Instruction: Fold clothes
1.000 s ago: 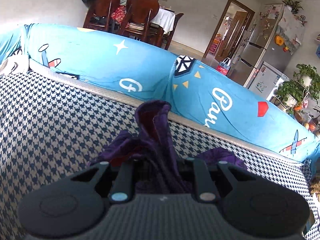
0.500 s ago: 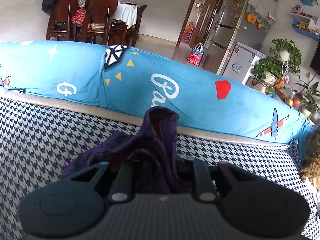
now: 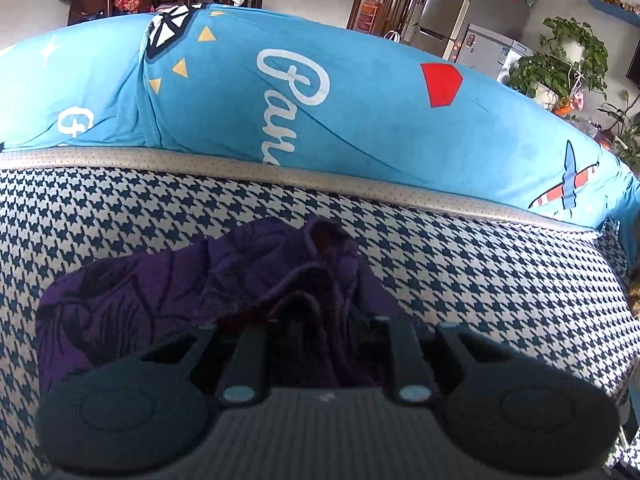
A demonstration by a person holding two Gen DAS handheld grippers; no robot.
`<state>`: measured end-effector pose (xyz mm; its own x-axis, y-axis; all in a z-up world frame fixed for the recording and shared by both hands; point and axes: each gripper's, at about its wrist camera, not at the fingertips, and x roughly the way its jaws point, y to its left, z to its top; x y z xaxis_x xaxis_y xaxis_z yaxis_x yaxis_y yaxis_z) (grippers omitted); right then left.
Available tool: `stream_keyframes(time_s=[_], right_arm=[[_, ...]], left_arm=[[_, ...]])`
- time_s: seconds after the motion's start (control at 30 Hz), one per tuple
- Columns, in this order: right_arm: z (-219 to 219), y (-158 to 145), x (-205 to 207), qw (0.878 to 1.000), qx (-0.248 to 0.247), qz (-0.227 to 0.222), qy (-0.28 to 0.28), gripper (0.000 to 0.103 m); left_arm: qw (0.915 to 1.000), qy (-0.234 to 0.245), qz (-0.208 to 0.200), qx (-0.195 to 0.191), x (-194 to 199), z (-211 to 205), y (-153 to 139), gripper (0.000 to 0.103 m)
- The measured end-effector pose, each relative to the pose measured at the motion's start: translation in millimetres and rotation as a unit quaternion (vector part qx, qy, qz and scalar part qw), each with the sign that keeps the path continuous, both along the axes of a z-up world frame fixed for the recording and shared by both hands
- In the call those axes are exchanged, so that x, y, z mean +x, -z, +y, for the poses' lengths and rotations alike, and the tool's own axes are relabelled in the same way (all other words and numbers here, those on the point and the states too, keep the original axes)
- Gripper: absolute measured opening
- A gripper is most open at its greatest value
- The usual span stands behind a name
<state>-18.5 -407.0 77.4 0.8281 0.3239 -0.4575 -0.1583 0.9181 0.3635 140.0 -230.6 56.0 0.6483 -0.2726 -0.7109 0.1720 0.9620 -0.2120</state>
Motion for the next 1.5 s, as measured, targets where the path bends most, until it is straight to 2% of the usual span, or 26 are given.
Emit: stream_keyframes(time_s=[0.1,0.3,0.37,0.5,0.57,0.77,0.83,1.03,1.23,1.37,1.5], right_arm=[[6,10,5,1.000,-0.006,0.022,-0.006,0.037],[20,26,17,0.998,-0.024,0.053,-0.021,0.043],[26,31,22,0.997,-0.039,0.059,-0.019,0.045],[31,44,36,0.992,-0.079,0.092,0.025,0.045],[28,49,41,0.991,-0.075,0.106,0.046,0.045],[15,45,42,0.984,-0.091,0.098,0.119,0.045],[12,40,39,0.986,-0.081,0.080,0.119,0.045],[23,26,31,0.994,-0.076,0.017,0.075,0.045],[53,18,36,0.996,-0.087,-0.022,0.018,0.045],[75,18,46,0.995,-0.094,-0.029,-0.014,0.045],[83,21,58,0.995,-0.090,-0.022,-0.025,0.045]], left_arm=[[0.9999,0.006,0.007,0.005,6,-6,9,0.021],[0.9997,0.020,0.014,0.008,11,-16,15,0.040],[0.9996,0.024,0.015,-0.002,10,-17,12,0.051],[0.9987,0.043,0.009,-0.025,5,-17,-3,0.068],[0.9978,0.051,0.008,-0.040,2,-16,-11,0.077],[0.9980,0.044,-0.034,-0.030,-9,4,-36,0.081],[0.9976,0.042,-0.049,-0.026,-13,10,-44,0.082],[0.9975,0.017,-0.065,-0.022,-19,46,-62,0.087],[0.9983,-0.015,-0.056,-0.002,-21,91,-58,0.088],[0.9980,-0.046,-0.042,0.004,-21,126,-46,0.088],[0.9970,-0.072,-0.023,0.012,-20,154,-30,0.088]])
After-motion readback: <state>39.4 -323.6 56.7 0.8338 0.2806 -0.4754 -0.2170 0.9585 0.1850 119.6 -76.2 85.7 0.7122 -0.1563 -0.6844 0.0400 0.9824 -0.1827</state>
